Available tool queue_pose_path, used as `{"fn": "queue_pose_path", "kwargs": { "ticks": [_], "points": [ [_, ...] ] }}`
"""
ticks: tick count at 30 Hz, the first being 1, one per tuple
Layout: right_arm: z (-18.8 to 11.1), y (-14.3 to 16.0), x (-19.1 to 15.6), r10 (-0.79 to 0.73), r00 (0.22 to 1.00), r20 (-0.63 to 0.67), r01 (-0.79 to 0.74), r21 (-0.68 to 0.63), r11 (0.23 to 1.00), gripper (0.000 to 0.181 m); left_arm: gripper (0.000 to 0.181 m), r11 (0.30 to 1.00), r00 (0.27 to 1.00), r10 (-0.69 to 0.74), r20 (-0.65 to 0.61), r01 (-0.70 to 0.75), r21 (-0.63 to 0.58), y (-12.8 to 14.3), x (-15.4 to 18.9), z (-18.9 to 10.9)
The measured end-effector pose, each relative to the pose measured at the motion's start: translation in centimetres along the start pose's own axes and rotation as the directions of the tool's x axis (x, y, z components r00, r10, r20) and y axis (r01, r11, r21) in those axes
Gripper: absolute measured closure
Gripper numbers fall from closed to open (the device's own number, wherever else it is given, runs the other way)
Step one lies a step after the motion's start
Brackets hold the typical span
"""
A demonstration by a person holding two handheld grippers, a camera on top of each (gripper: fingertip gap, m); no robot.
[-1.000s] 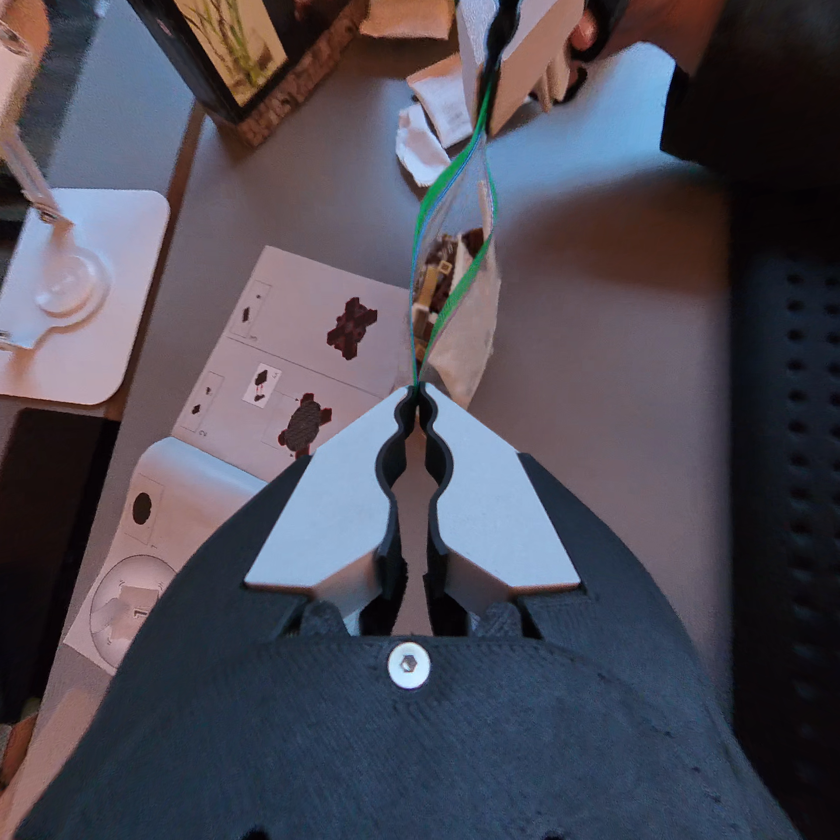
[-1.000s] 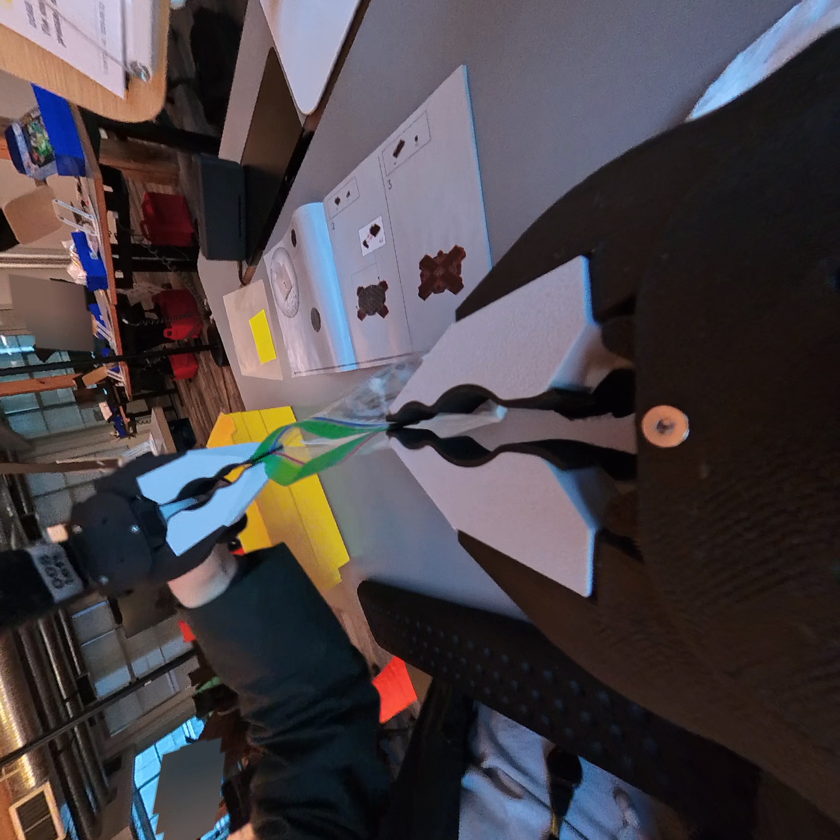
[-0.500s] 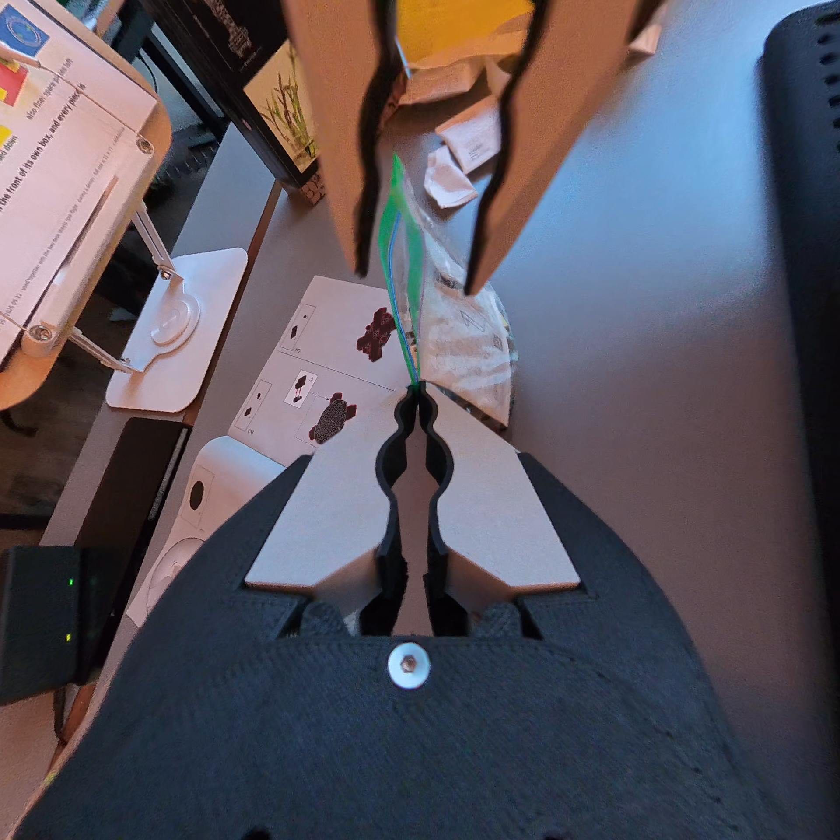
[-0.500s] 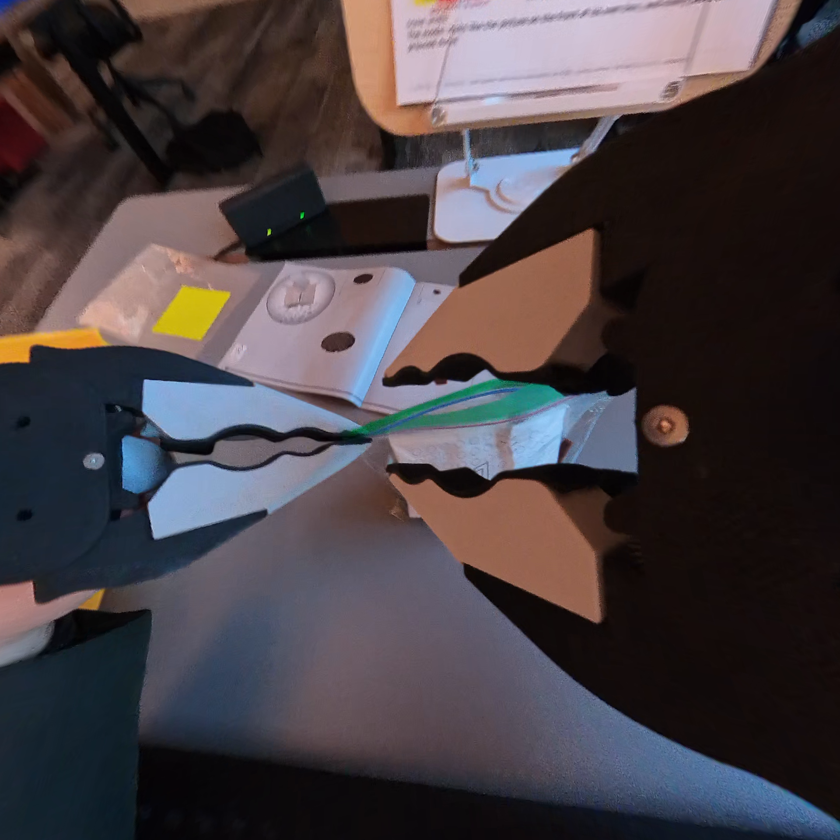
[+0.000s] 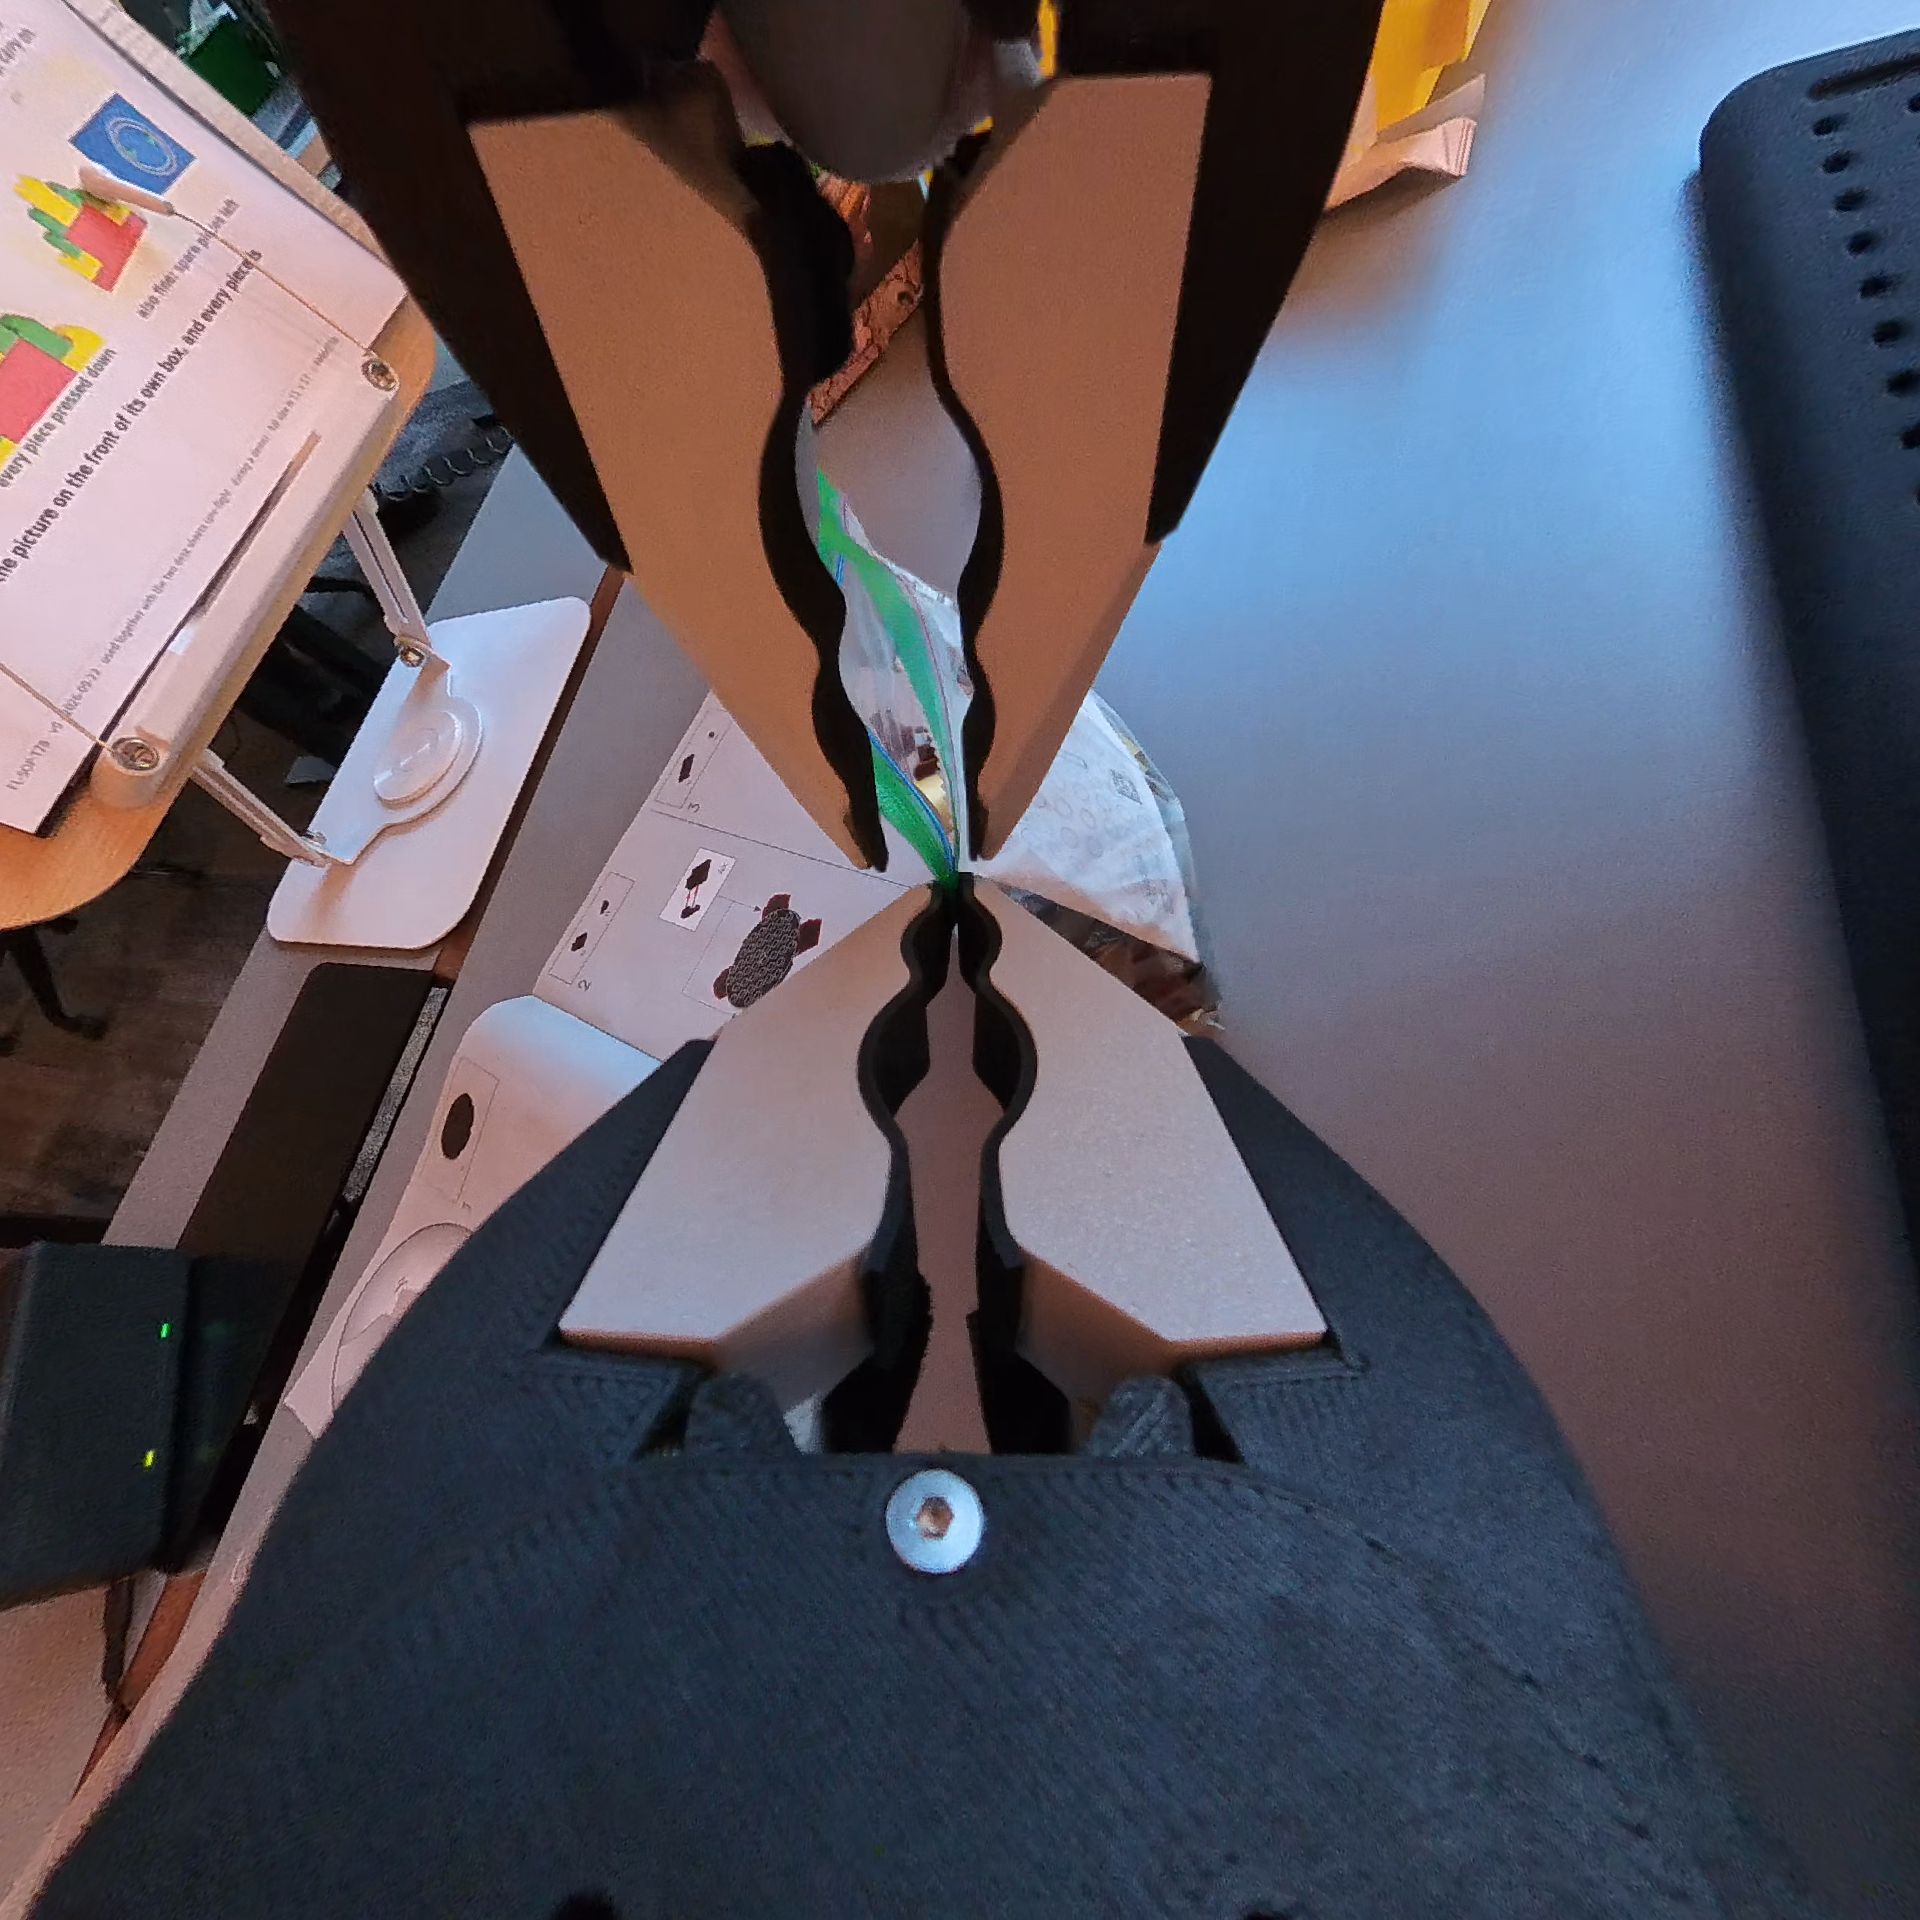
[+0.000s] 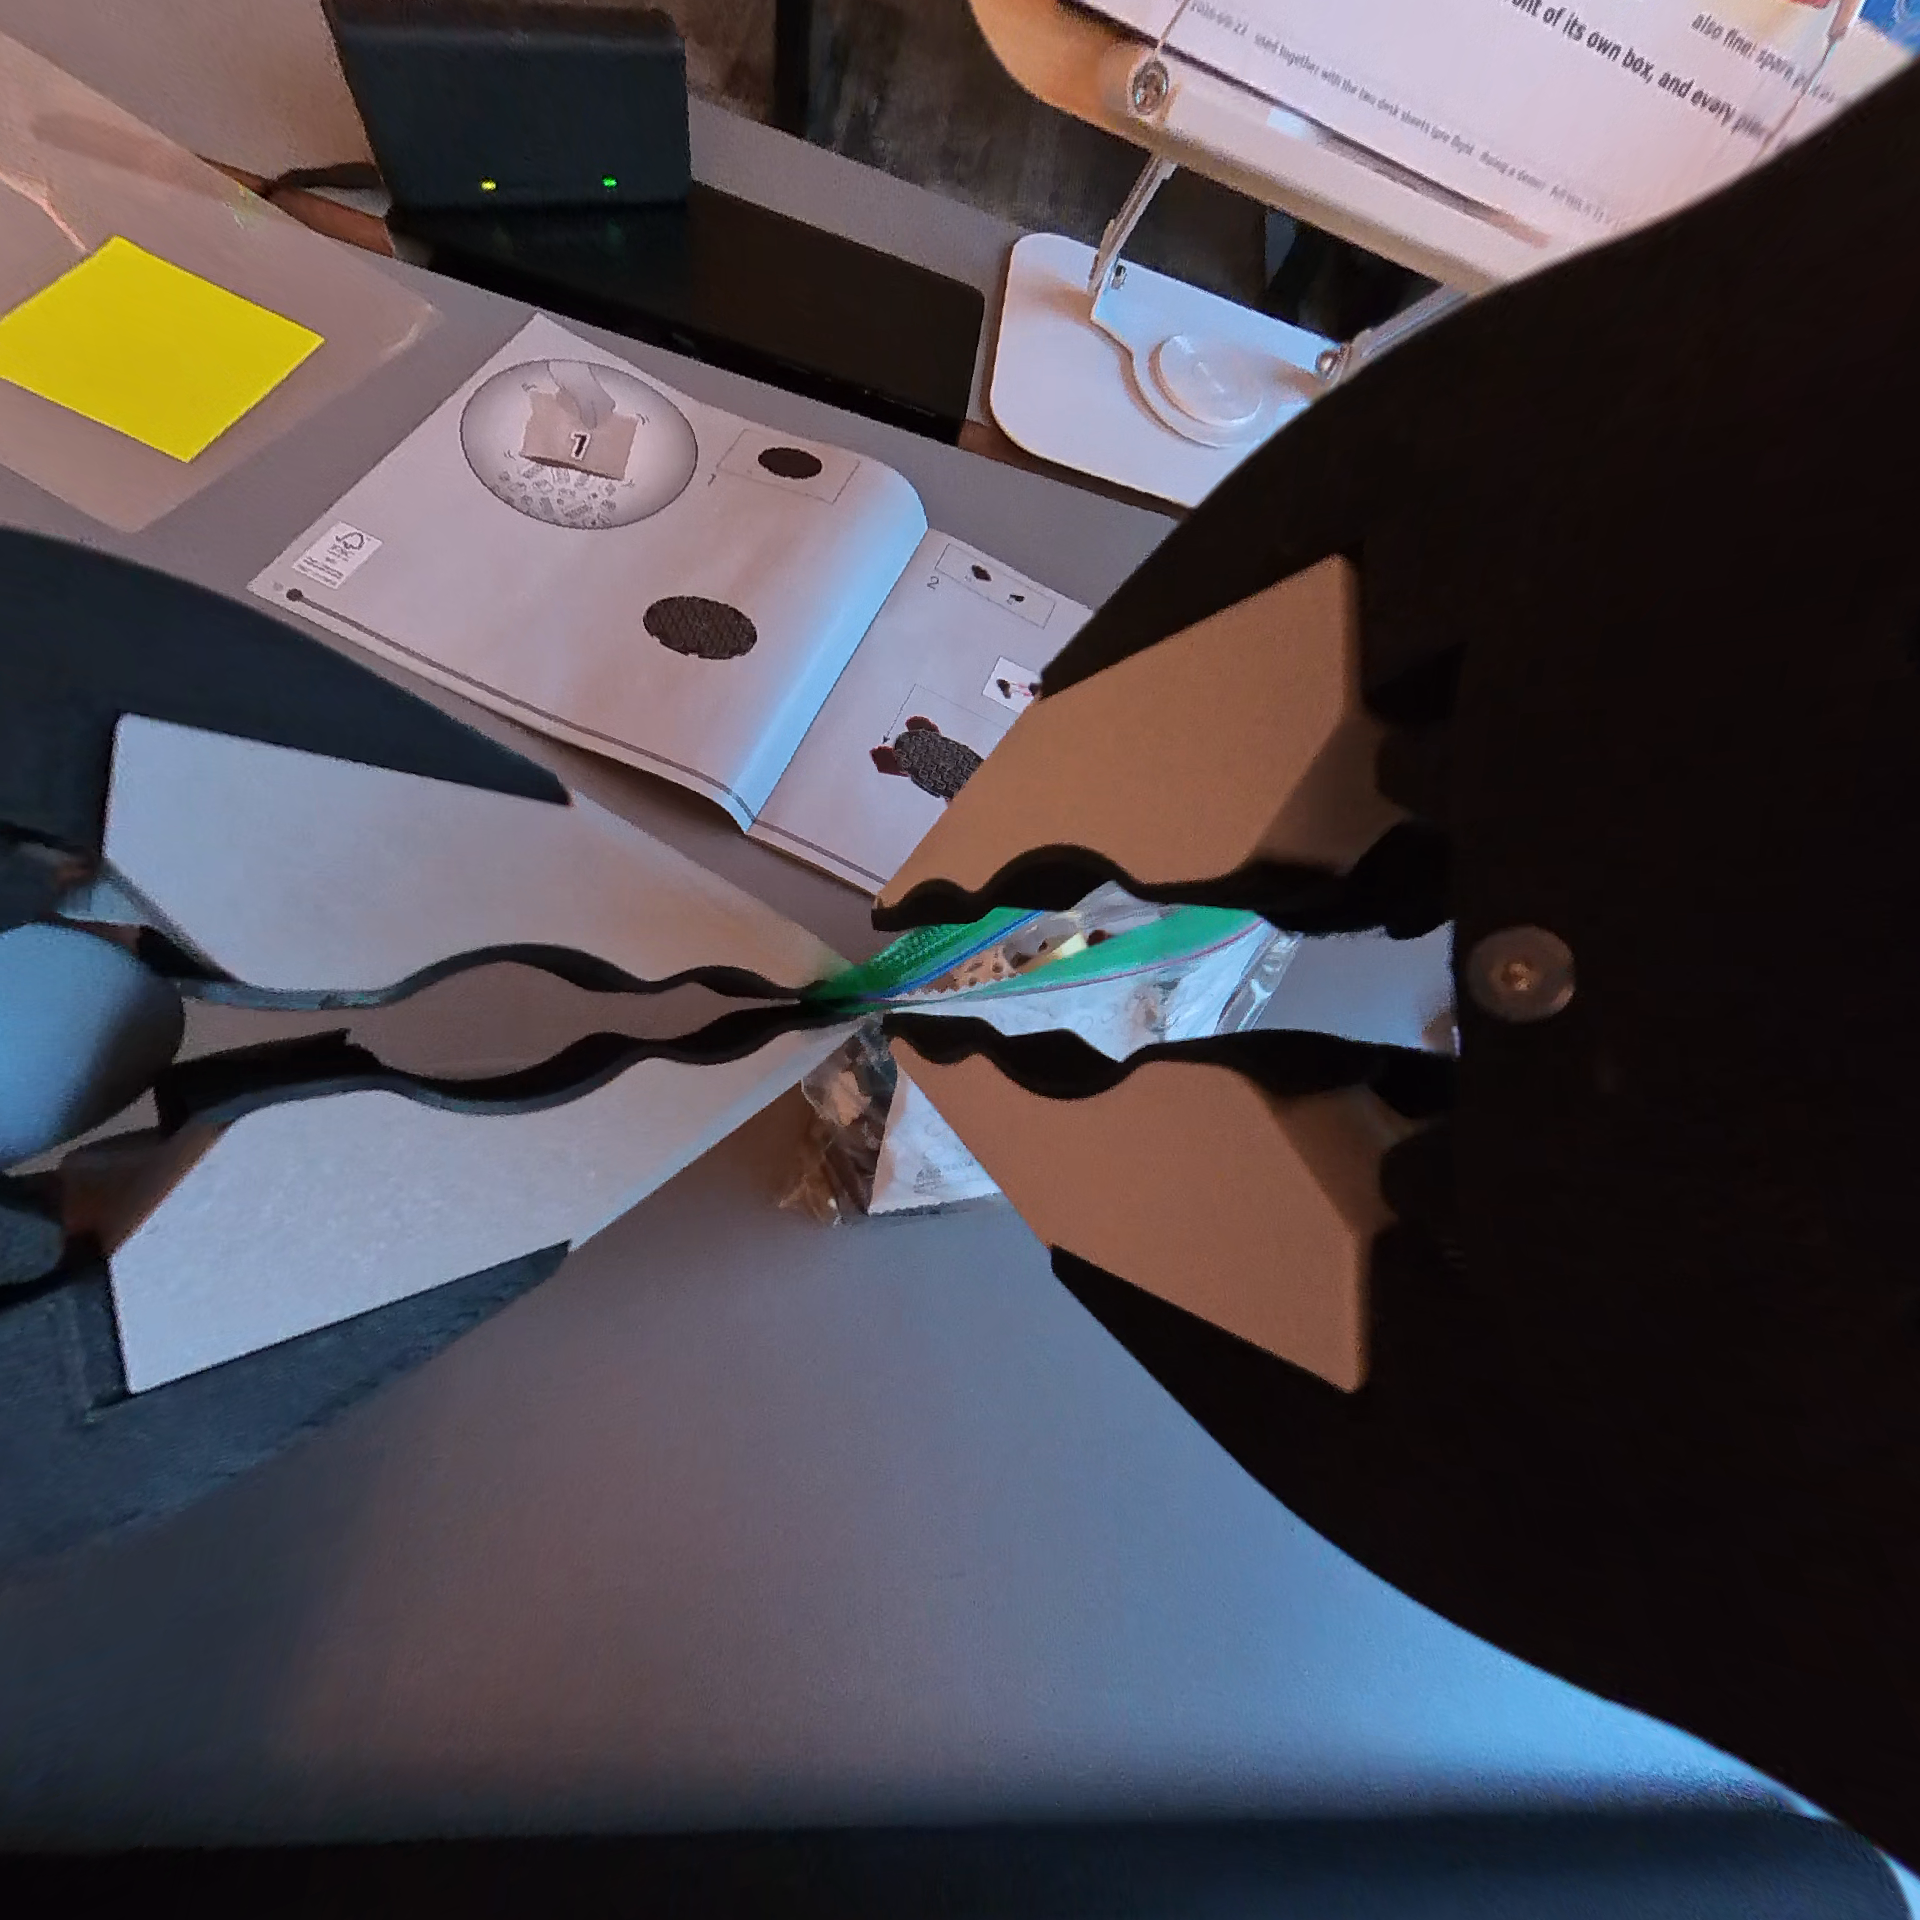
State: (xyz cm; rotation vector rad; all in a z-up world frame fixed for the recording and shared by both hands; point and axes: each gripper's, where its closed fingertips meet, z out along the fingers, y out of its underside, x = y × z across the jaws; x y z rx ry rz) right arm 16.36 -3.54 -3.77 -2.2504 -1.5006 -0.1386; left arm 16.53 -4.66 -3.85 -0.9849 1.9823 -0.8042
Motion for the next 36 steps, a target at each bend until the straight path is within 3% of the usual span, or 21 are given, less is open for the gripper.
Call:
{"fn": "queue_pose_path", "kwargs": {
  "ticks": [7,19,25,31,36],
  "points": [
    [-0.1,-0.3,-0.3,-0.044,0.998,0.041,0.045,-0.022,0.999,0.177,0.181,0.999,0.999,0.036,0.025,-0.036,-0.001,0.0,-0.1,-0.5],
    [-0.5,-0.5,-0.8,-0.027,0.995,0.096,0.028,-0.012,1.000,0.181,0.181,0.997,0.997,0.074,0.031,-0.074,0.000,-0.4,0.2,-0.9],
    [-0.6,-0.6,-0.6,-0.013,0.996,0.090,0.012,0.007,1.000,0.181,0.181,1.000,0.999,0.025,0.038,-0.025,0.008,-0.5,-0.1,-1.0],
    [-1.0,-0.3,-0.2,0.016,0.997,0.072,-0.019,0.042,0.999,0.181,0.177,0.965,0.983,-0.181,-0.023,0.182,0.190,-2.0,-0.9,-2.8],
    [-1.2,0.1,-0.2,0.043,0.997,0.071,-0.048,0.080,0.996,0.181,0.171,0.947,0.980,-0.196,-0.025,0.196,0.254,-2.4,-1.1,-3.0]
  ]
}}
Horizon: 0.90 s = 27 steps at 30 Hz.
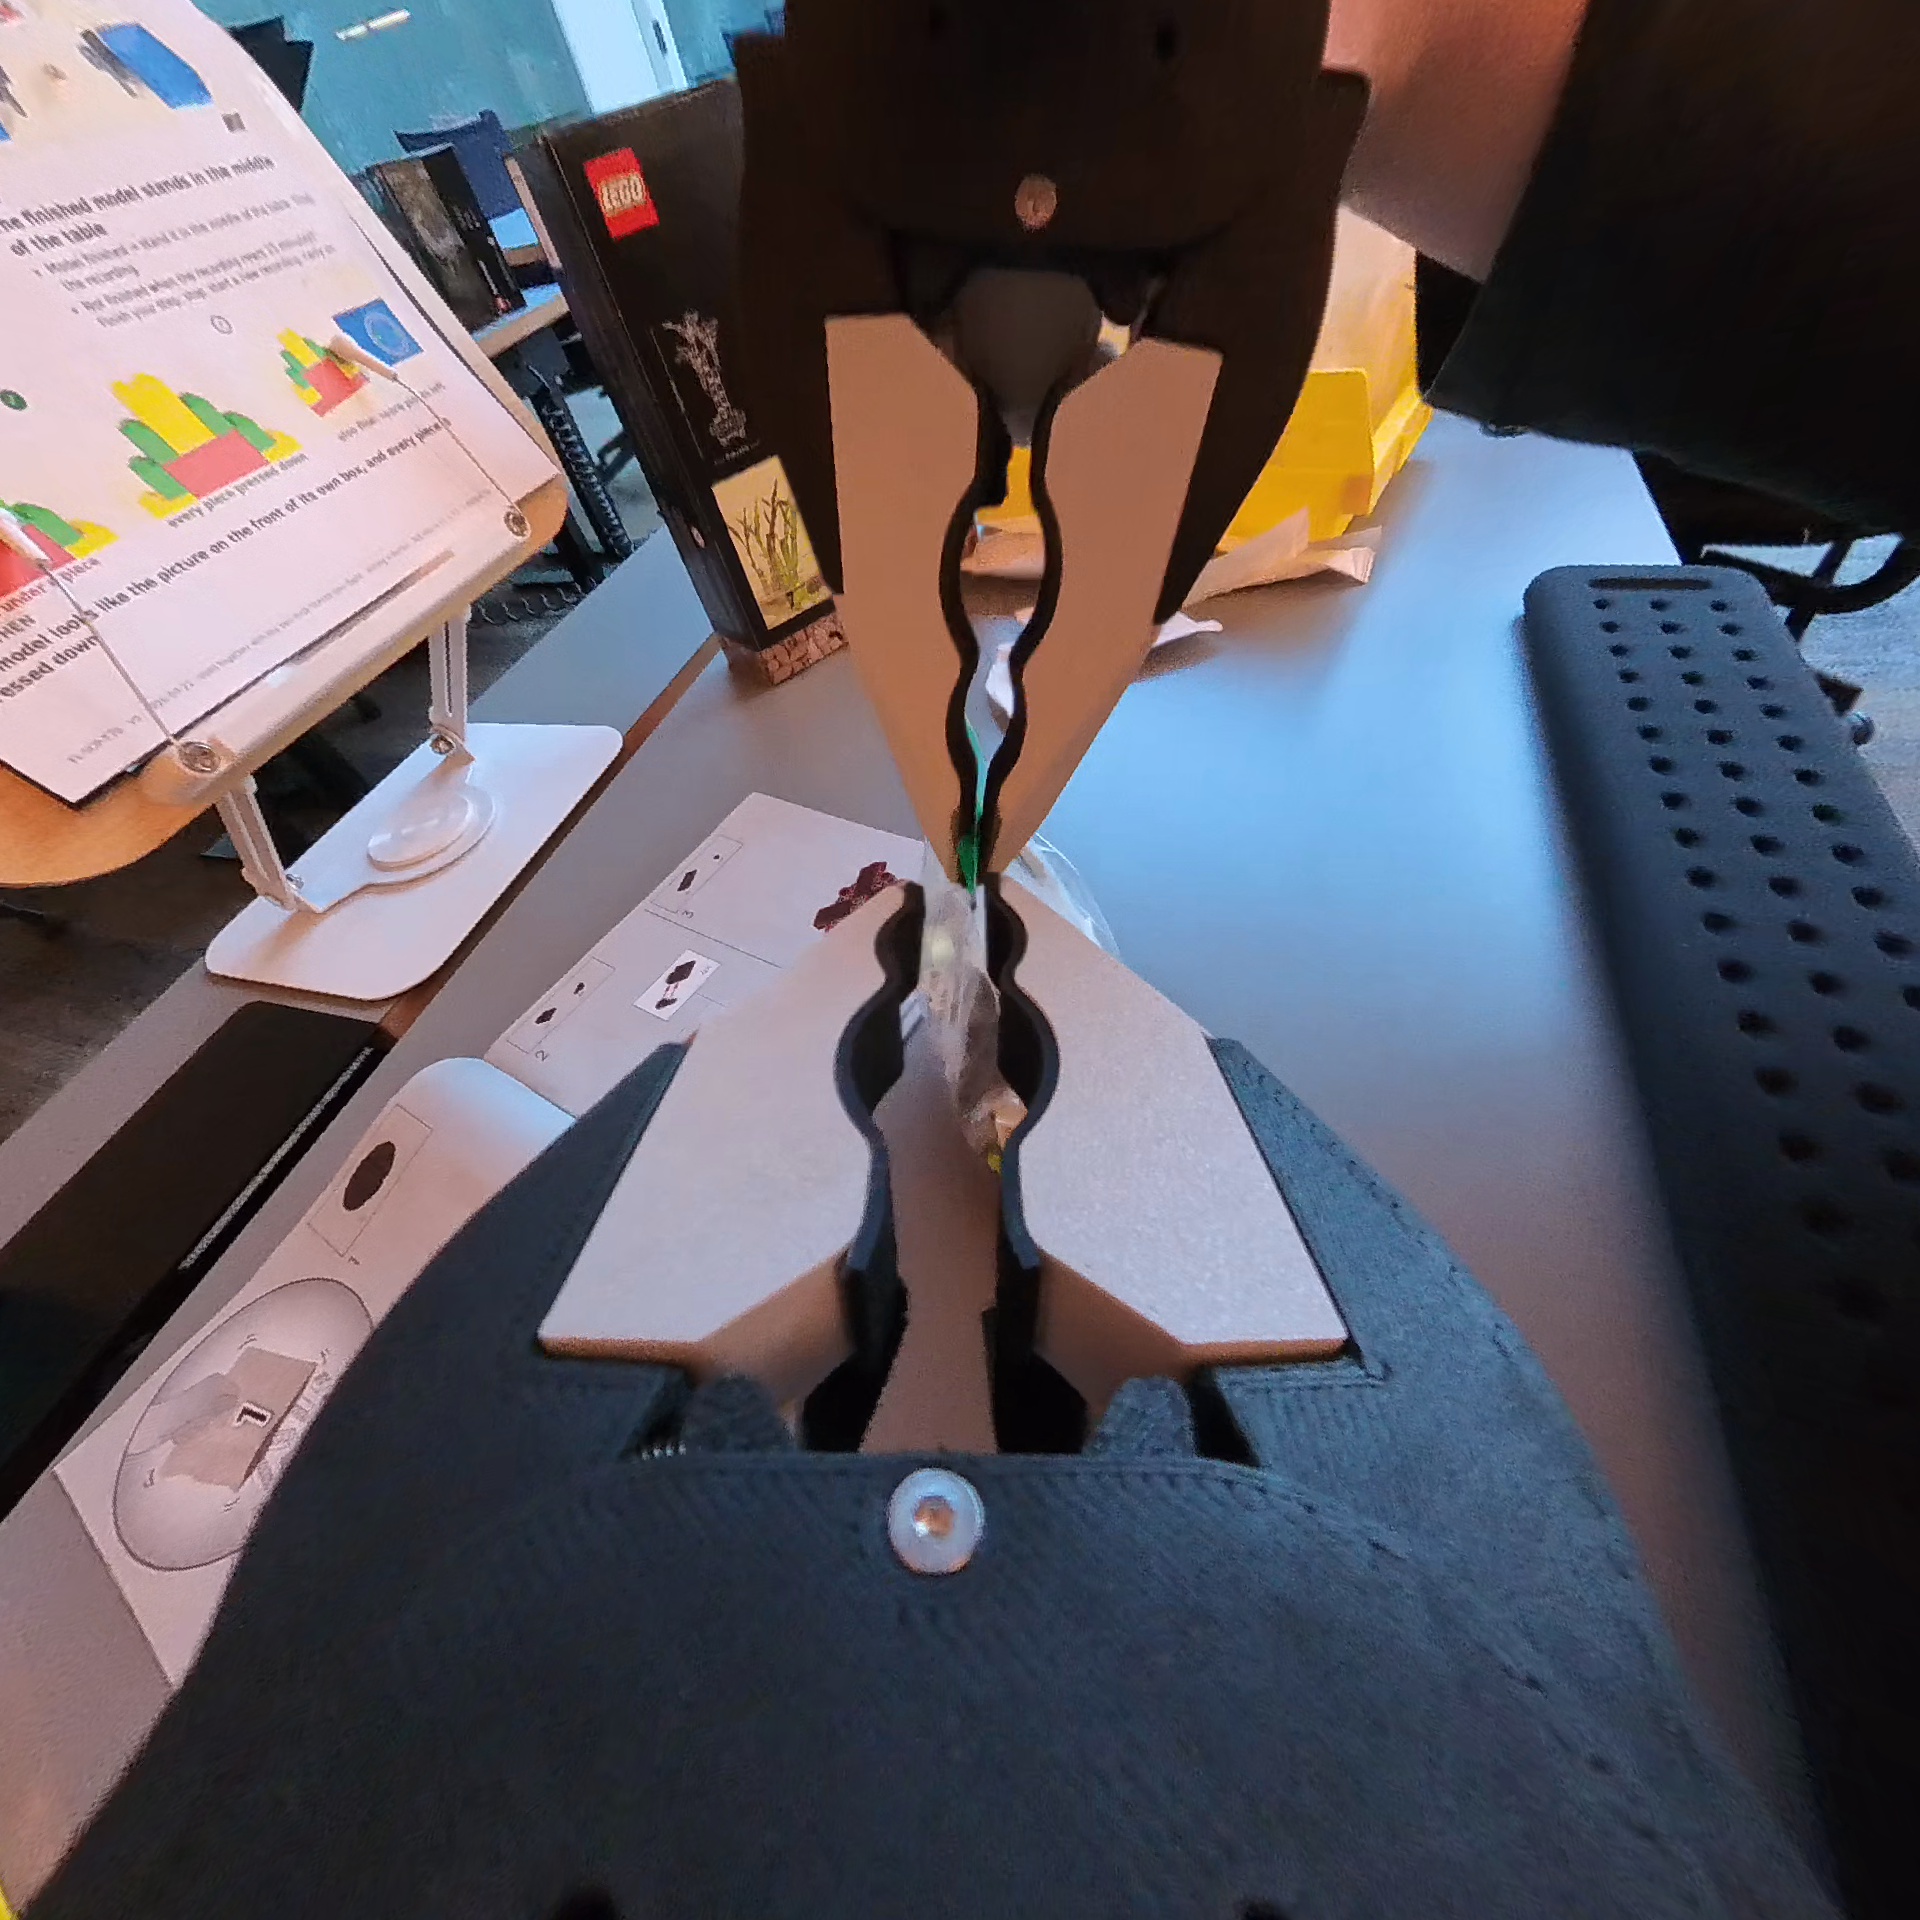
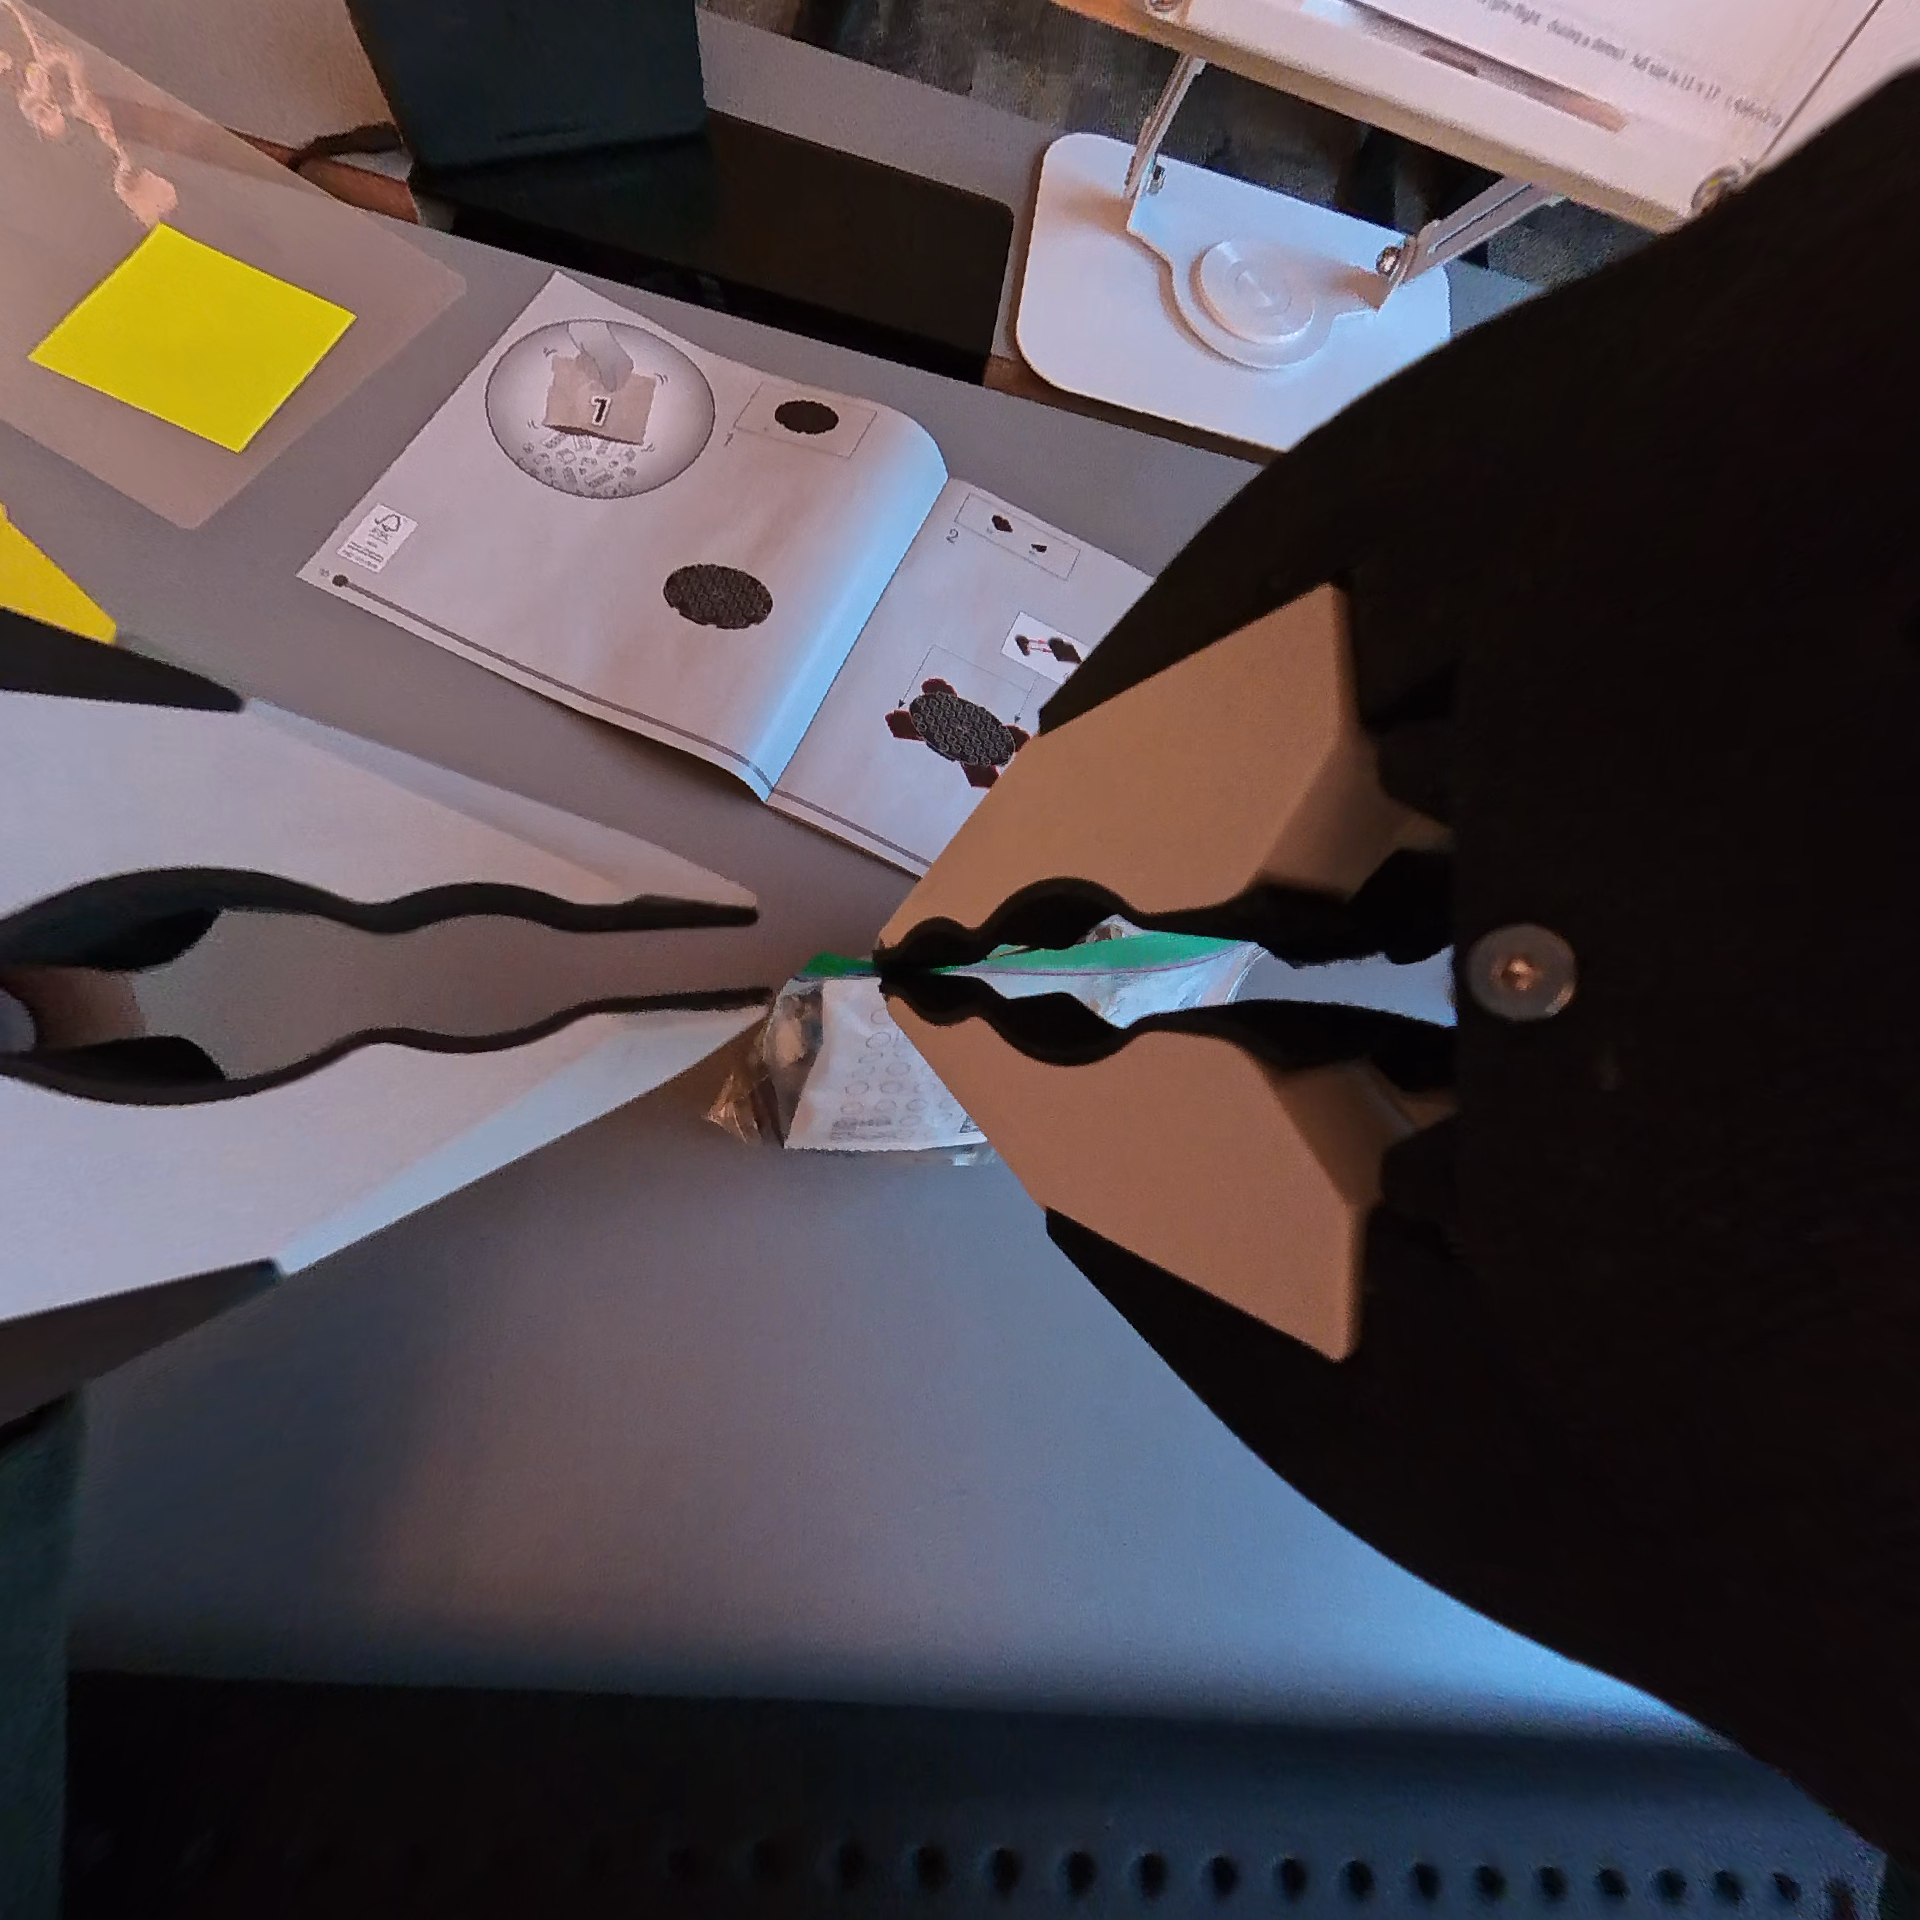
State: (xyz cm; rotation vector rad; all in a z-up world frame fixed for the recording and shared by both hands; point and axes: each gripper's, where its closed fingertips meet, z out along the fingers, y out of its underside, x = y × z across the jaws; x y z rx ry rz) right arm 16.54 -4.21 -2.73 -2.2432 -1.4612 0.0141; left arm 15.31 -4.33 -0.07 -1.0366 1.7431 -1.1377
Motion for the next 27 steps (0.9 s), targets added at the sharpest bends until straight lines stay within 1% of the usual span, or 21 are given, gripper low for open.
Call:
{"fn": "queue_pose_path", "kwargs": {
  "ticks": [3,6,10,18,24,27],
  "points": [
    [-0.1,0.2,0.0,0.011,1.000,-0.003,-0.011,0.008,1.000,0.181,0.170,1.000,0.999,-0.024,-0.033,0.023,-0.008,0.6,0.3,0.9],
    [-0.2,0.3,0.0,0.017,1.000,-0.004,-0.017,0.014,1.000,0.181,0.181,1.000,0.999,-0.028,-0.045,0.028,-0.001,0.7,0.4,1.5],
    [-0.1,0.5,0.1,0.027,1.000,-0.010,-0.027,0.015,1.000,0.181,0.181,0.999,0.998,-0.037,-0.048,0.037,0.015,0.8,0.3,1.7],
    [0.0,0.5,0.1,0.054,0.999,-0.006,-0.054,0.039,0.998,0.181,0.181,0.999,0.998,-0.027,-0.052,0.026,-0.018,1.2,0.3,2.0],
    [-0.2,-0.6,0.2,0.102,0.995,0.024,-0.103,0.093,0.990,0.175,0.181,1.000,0.996,-0.024,-0.082,0.023,-0.015,1.3,0.5,1.9],
    [0.0,-0.7,0.1,0.082,0.996,0.027,-0.084,0.065,0.994,0.179,0.181,1.000,0.997,-0.010,-0.072,0.008,-0.026,1.5,0.4,1.8]
  ]
}}
